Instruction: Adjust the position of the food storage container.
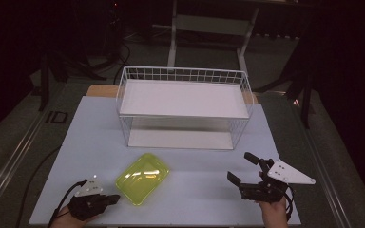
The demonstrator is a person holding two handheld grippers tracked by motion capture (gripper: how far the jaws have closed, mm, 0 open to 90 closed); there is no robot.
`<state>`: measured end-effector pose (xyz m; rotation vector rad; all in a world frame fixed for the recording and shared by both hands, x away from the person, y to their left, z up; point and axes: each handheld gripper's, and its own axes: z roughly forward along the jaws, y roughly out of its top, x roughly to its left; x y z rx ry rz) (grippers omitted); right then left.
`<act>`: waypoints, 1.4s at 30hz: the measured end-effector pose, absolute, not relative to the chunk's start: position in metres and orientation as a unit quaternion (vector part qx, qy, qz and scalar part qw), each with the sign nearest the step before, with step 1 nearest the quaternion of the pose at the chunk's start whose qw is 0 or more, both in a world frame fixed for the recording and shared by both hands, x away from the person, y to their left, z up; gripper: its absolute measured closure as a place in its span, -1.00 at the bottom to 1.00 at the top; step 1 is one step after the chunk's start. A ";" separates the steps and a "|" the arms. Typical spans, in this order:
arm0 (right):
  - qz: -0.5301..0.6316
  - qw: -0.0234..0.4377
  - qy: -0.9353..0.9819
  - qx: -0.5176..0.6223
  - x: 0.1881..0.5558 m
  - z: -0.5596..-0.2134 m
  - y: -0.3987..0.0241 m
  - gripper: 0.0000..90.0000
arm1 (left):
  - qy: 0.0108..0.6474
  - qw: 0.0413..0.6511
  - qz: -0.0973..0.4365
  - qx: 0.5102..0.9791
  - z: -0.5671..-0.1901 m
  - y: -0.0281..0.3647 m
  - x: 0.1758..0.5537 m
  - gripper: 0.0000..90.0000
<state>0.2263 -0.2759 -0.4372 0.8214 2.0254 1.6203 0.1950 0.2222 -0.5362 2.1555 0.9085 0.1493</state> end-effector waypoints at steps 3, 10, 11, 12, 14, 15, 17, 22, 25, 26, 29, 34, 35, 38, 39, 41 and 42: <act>0.582 0.209 0.728 0.295 0.226 -0.438 -0.277 -0.76 | 0.355 0.383 0.051 0.851 -0.539 0.216 0.201 1.00; 0.582 0.208 0.727 0.298 0.228 -0.439 -0.281 -0.76 | 0.357 0.378 0.061 0.852 -0.539 0.211 0.215 1.00; 0.583 0.206 0.726 0.300 0.228 -0.440 -0.281 -0.76 | 0.361 0.379 0.064 0.850 -0.539 0.211 0.217 1.00; 0.584 0.205 0.726 0.300 0.229 -0.440 -0.282 -0.76 | 0.365 0.377 0.069 0.848 -0.538 0.212 0.220 1.00; 0.584 0.205 0.726 0.300 0.228 -0.440 -0.282 -0.76 | 0.374 0.382 0.077 0.841 -0.536 0.213 0.224 1.00; 0.585 0.206 0.725 0.299 0.228 -0.439 -0.282 -0.76 | 0.380 0.384 0.081 0.838 -0.535 0.214 0.227 1.00; 0.585 0.207 0.725 0.298 0.227 -0.439 -0.282 -0.76 | 0.386 0.385 0.091 0.833 -0.532 0.215 0.232 1.00; 0.585 0.205 0.726 0.298 0.227 -0.439 -0.281 -0.76 | 0.401 0.387 0.102 0.824 -0.529 0.217 0.245 1.00; 0.585 0.204 0.727 0.298 0.227 -0.439 -0.281 -0.76 | 0.405 0.381 0.102 0.825 -0.530 0.218 0.249 1.00; 0.585 0.204 0.727 0.297 0.227 -0.439 -0.281 -0.76 | 0.410 0.373 0.103 0.826 -0.531 0.220 0.250 1.00; 0.585 0.204 0.727 0.297 0.226 -0.439 -0.281 -0.76 | 0.417 0.377 0.097 0.821 -0.531 0.224 0.245 1.00; 0.585 0.202 0.727 0.298 0.227 -0.440 -0.281 -0.76 | 0.418 0.382 0.088 0.819 -0.531 0.226 0.237 1.00; 0.585 0.202 0.728 0.296 0.227 -0.439 -0.280 -0.76 | 0.417 0.386 0.082 0.819 -0.533 0.224 0.234 1.00; 0.581 0.201 0.733 0.290 0.227 -0.439 -0.277 -0.76 | 0.415 0.388 0.085 0.819 -0.533 0.221 0.236 1.00; 0.581 0.201 0.734 0.288 0.227 -0.439 -0.277 -0.75 | 0.415 0.387 0.085 0.819 -0.532 0.221 0.238 1.00; 0.580 0.200 0.736 0.285 0.227 -0.440 -0.276 -0.69 | 0.416 0.388 0.089 0.817 -0.532 0.220 0.242 1.00; 0.580 0.199 0.737 0.285 0.227 -0.440 -0.276 -0.69 | 0.417 0.389 0.089 0.816 -0.531 0.219 0.245 1.00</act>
